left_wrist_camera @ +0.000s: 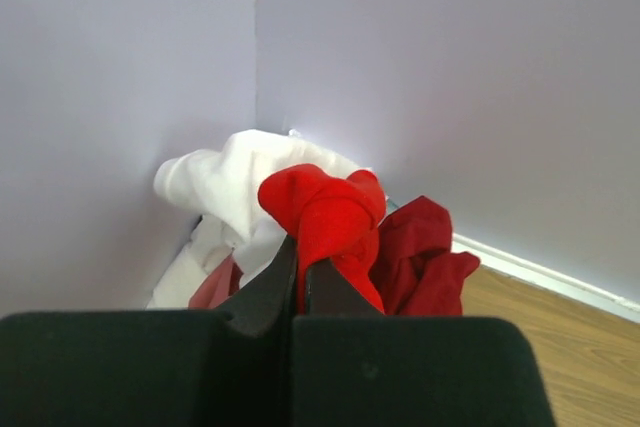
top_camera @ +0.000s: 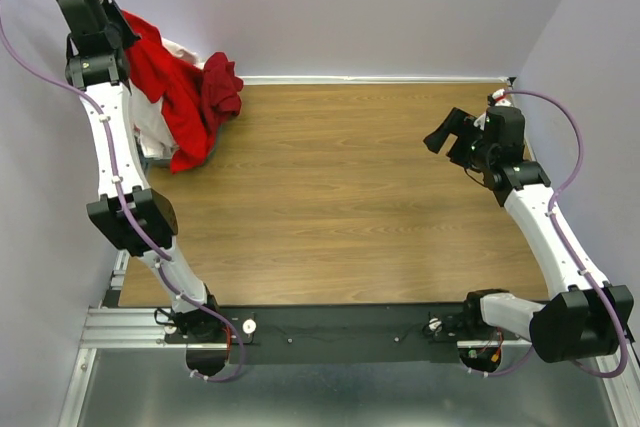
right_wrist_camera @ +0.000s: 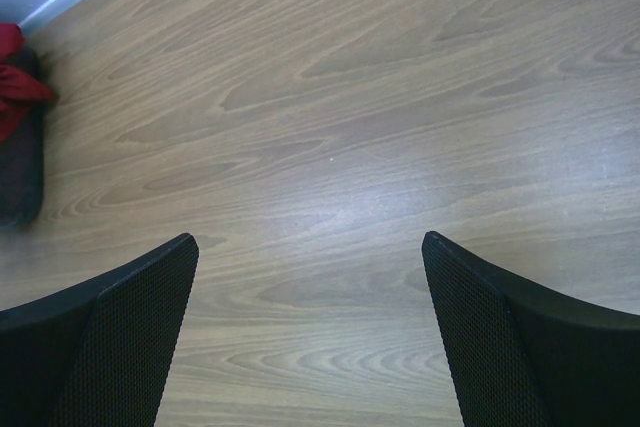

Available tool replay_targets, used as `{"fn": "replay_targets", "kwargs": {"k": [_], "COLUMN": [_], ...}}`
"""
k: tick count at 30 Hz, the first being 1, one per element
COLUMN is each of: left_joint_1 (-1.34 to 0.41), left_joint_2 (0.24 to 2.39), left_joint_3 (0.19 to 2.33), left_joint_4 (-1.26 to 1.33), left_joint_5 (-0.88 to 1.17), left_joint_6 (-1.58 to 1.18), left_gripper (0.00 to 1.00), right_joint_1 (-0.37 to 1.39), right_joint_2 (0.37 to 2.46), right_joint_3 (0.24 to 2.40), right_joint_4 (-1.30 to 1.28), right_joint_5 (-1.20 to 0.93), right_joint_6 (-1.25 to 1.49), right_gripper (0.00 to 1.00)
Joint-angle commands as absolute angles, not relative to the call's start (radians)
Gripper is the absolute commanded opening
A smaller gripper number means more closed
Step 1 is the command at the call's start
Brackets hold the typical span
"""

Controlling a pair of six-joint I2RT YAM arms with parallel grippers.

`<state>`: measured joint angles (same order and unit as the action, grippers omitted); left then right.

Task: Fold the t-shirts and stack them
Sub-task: Grab the tshirt from the pile

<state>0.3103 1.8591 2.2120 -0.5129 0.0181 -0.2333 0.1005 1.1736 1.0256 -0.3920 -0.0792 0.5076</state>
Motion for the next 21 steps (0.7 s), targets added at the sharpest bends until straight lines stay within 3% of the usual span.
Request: {"fn": "replay_targets", "kwargs": {"k": [1,6,12,16,21], "left_joint_1": [0.324,0.325,0.325,0.324,0.324], "left_joint_2": [1.801,1.790,1.756,1.721,1.671], "left_joint_3": [2.336,2.269,2.134,2.014,1.843], "left_joint_4": [-0.333,-0.340,-0.383,-0.371,-0.339], "left_joint_5": [0.124,0.132,0.112,0.117,0.118], "left_joint_6": [-0.276,-0.288,-0.259,-0.242,-0.235], "left_gripper": [0.00,0.00,0.22,0.29,0.31], "right_joint_1": [0.097,0.098,0.097,0.097,0.097], "right_joint_2": [1.164,1.141,1.112,1.098,1.069], "right_joint_3": [1.028,1.017,0.997,0.983,0.960], "right_joint_4": [-0.393,-0.394,-0.393,-0.393,-0.393], "right_joint_5": [-0.118,-0.124,-0.130,-0.140,-0.143], "right_joint_6": [0.505,0.514,0.526,0.531,0.540], "right_gripper": [1.00,1.00,1.00,1.00,1.00]}}
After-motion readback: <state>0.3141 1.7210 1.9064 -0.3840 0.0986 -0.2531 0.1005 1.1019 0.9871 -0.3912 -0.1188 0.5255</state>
